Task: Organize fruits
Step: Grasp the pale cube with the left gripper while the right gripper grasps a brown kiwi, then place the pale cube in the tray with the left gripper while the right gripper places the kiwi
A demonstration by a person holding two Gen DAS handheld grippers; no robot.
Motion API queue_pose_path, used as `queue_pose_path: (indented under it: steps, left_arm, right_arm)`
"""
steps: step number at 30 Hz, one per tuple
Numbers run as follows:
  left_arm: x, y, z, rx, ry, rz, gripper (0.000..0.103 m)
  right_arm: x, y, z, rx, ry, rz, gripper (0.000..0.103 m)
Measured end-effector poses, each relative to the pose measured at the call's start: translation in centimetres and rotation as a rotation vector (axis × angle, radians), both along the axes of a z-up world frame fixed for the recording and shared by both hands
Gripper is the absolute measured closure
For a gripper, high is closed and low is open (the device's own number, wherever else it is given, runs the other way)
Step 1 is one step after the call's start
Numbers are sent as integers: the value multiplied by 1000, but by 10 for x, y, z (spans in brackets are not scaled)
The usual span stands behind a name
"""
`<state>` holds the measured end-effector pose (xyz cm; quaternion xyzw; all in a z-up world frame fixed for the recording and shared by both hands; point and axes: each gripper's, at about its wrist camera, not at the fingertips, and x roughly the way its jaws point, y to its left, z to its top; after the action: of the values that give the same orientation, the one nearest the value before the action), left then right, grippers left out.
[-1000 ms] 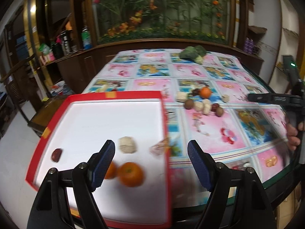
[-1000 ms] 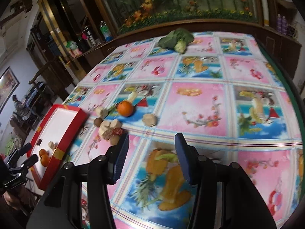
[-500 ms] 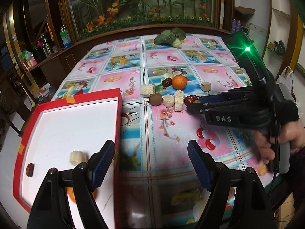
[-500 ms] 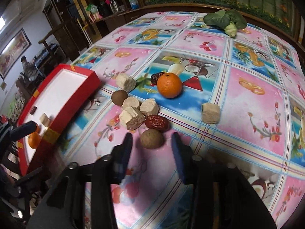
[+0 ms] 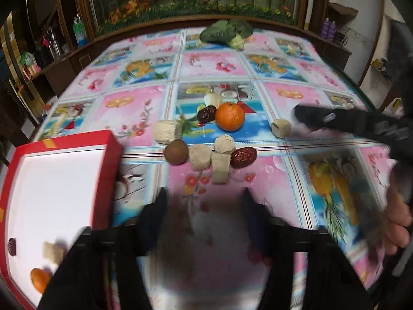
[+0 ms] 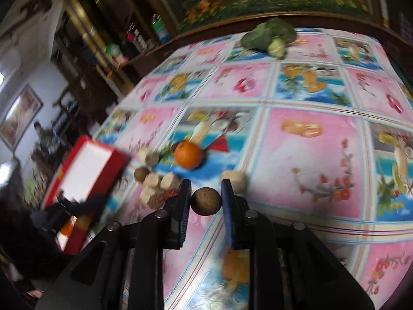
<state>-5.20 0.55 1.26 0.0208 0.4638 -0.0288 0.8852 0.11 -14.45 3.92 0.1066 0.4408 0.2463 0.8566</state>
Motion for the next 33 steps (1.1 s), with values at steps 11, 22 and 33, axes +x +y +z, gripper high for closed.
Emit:
queue_pose_path:
  steps: [11,22,33]
  left_arm:
    - [20,-13,-9,-15,5,1,63]
    - [21,-8,-9,-57,-31,-12,89]
    - [-33,8,34,-130,-140,-17,89]
  right_arm:
    - [3,-24,9,94,28,-96,78]
    - [4,-26,7,87,20,-118,78]
    - [2,-26,8,54,-35,-136,78]
